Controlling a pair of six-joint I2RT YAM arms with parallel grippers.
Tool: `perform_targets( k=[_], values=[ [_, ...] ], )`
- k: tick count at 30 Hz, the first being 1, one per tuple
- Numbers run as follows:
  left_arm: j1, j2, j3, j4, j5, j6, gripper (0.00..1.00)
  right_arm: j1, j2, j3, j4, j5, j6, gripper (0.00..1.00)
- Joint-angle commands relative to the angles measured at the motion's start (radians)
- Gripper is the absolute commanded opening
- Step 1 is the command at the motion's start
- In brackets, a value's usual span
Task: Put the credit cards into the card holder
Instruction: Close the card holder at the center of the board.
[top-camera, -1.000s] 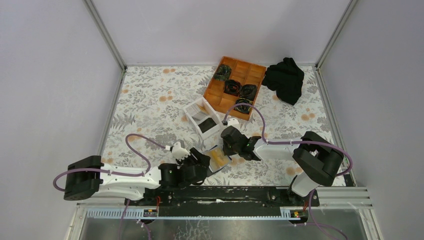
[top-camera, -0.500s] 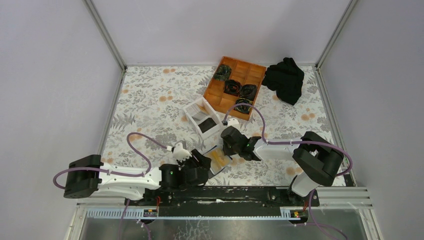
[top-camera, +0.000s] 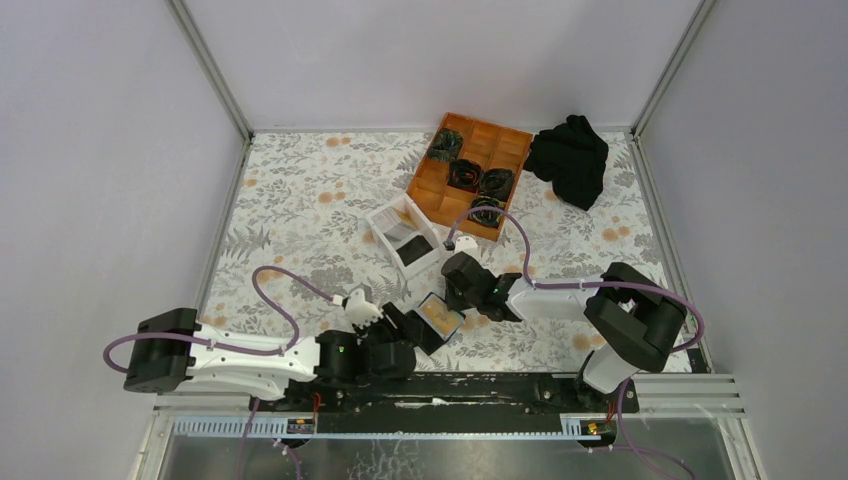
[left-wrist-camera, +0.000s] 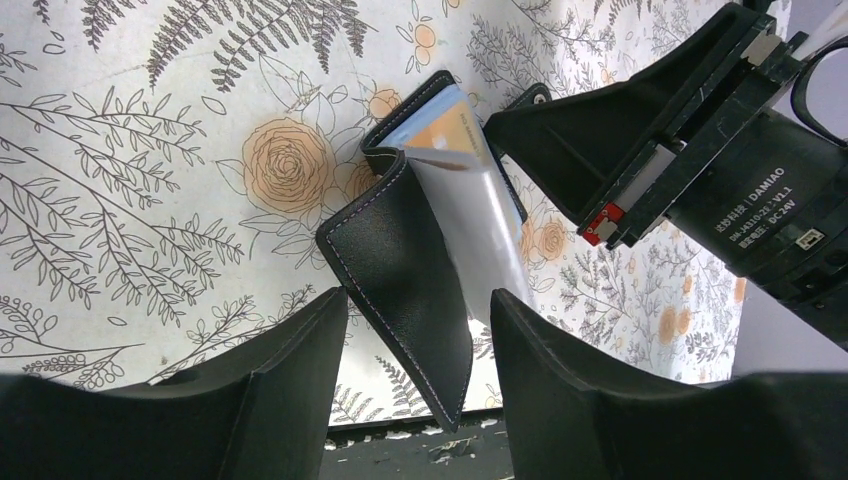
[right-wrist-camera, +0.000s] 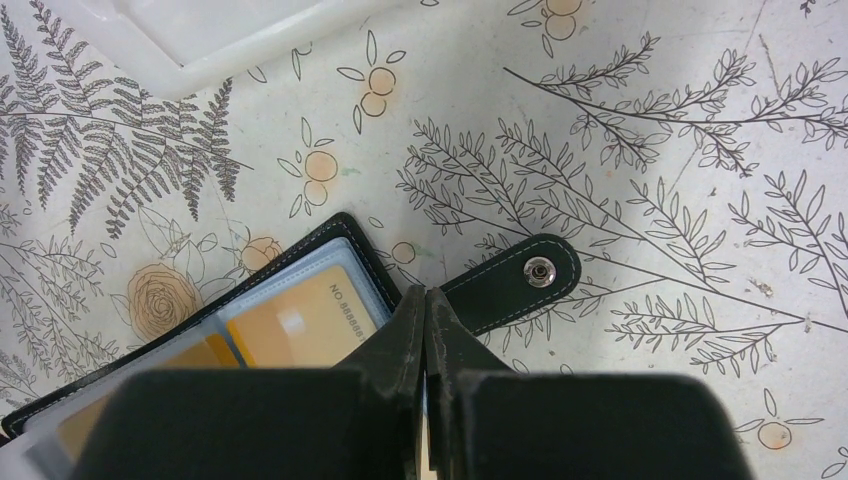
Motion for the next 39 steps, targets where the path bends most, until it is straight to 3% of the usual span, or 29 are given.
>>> perform_targets(
  k=[1,15,39],
  values=[
    [-0.011,-0.008,0.019,-0.040,-0.059,-0.042,0.62,0.013,0.043,-0.011,-0.018,-0.002,0.006,0.00],
    [-0.011,0.029,0.086,-0.054,-0.138,-0.019,0.63,0.016,0.042,-0.011,-0.021,-0.003,0.006,0.00],
    [-0.005,0.253,0.257,-0.020,-0.275,0.025,0.69,0.016,0.022,-0.028,-0.023,0.012,0.014,0.00]
  ],
)
